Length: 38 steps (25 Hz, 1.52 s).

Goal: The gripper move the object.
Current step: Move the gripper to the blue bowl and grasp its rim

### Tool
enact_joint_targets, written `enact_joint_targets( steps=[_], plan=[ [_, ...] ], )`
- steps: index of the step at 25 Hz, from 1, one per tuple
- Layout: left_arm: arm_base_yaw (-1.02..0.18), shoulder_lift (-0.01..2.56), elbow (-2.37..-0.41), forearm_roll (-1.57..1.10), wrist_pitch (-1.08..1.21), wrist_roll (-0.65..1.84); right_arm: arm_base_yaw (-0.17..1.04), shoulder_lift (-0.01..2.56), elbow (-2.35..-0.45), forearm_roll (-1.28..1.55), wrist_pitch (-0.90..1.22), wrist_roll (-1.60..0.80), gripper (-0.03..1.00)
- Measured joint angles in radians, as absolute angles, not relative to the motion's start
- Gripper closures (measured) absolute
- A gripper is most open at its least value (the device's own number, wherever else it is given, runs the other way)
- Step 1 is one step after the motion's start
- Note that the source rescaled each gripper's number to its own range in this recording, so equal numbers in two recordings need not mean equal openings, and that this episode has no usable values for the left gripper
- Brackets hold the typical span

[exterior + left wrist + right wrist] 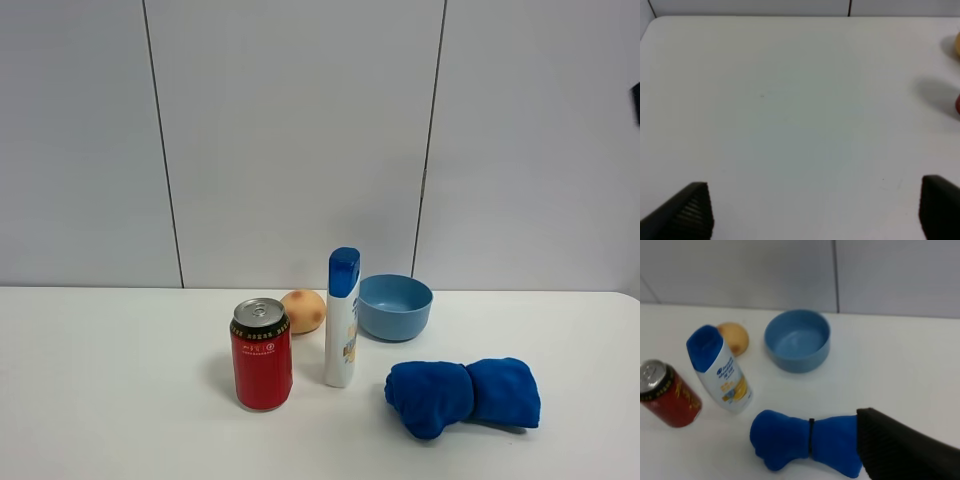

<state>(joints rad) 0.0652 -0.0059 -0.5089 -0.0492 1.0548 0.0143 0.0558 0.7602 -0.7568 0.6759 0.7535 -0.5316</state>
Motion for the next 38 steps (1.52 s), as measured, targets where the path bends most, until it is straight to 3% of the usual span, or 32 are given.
enact_joint_targets(
  steps=[7,14,18,24,38],
  plan=[
    [0.065,-0.006,-0.509,-0.05,1.055,0.014,0.056,1.065,-0.795,0.608,0.676,-0.509,-0.03],
    [0.065,-0.006,-0.509,-0.051,1.055,0.014,0.066,1.278,-1.036,0.386,0.707,-0.344,-0.03],
    [0.065,-0.006,-0.509,-0.051,1.055,0.014,0.154,1.354,-1.152,0.269,0.727,-0.281,-0.03],
    [0.065,-0.006,-0.509,-0.051,1.055,0.014,0.257,1.505,-1.29,0.095,0.736,0.021,-0.03],
    [0.065,-0.006,-0.509,-0.051,1.055,0.014,0.266,2.06,-1.697,-0.042,0.866,0.351,-0.03]
  ],
)
